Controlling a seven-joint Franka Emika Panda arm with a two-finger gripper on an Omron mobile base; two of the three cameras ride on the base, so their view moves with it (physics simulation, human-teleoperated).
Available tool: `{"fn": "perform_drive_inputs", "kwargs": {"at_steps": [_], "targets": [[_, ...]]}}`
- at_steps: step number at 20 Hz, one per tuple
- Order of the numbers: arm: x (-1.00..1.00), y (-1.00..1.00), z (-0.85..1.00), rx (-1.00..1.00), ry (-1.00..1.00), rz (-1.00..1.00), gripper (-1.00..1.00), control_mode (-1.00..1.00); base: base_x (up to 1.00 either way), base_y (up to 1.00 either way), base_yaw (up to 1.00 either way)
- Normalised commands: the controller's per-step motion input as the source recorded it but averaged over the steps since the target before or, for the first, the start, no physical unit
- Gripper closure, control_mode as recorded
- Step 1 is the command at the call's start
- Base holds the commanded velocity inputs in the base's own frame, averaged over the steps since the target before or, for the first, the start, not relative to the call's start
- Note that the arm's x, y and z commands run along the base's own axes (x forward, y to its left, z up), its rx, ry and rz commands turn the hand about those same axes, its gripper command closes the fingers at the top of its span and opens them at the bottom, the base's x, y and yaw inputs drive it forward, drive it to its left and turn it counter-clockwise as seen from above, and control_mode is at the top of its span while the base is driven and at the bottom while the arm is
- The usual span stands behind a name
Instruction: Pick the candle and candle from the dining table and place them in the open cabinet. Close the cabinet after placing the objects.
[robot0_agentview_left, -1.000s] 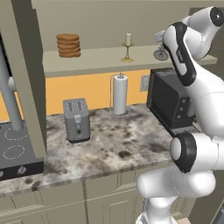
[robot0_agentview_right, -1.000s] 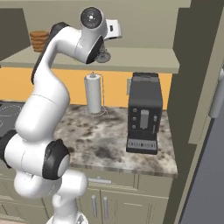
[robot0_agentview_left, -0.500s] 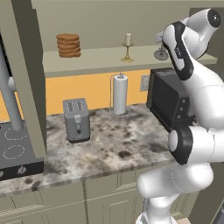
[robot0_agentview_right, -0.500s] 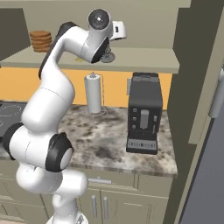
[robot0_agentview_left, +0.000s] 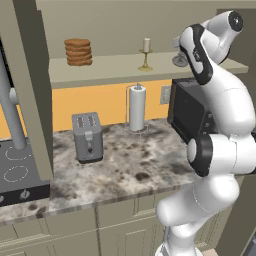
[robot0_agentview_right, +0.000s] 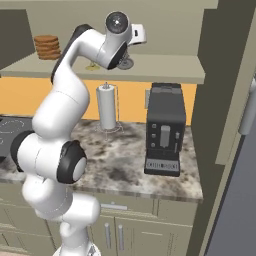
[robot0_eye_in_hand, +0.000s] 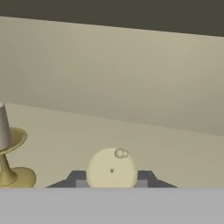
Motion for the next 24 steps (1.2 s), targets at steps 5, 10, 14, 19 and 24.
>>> {"fn": "perform_drive_inputs", "kwargs": {"at_steps": [5,10,14,19,24], "targets": [[0.32,-0.02,-0.03,0.0,0.0,0.0,1.0,-1.0,0.0,0.0,0.0],[0.28,-0.06,-0.13,0.0,0.0,0.0,1.0,-1.0,0.0,0.0,0.0],[0.24,-0.06,-0.18,0.0,0.0,0.0,1.0,-1.0,0.0,0.0,0.0],[0.27,-0.02,-0.21,0.0,0.01,0.0,1.0,-1.0,0.0,0.0,0.0],[0.28,0.0,-0.24,0.0,0.02,0.0,1.0,-1.0,0.0,0.0,0.0]]}}
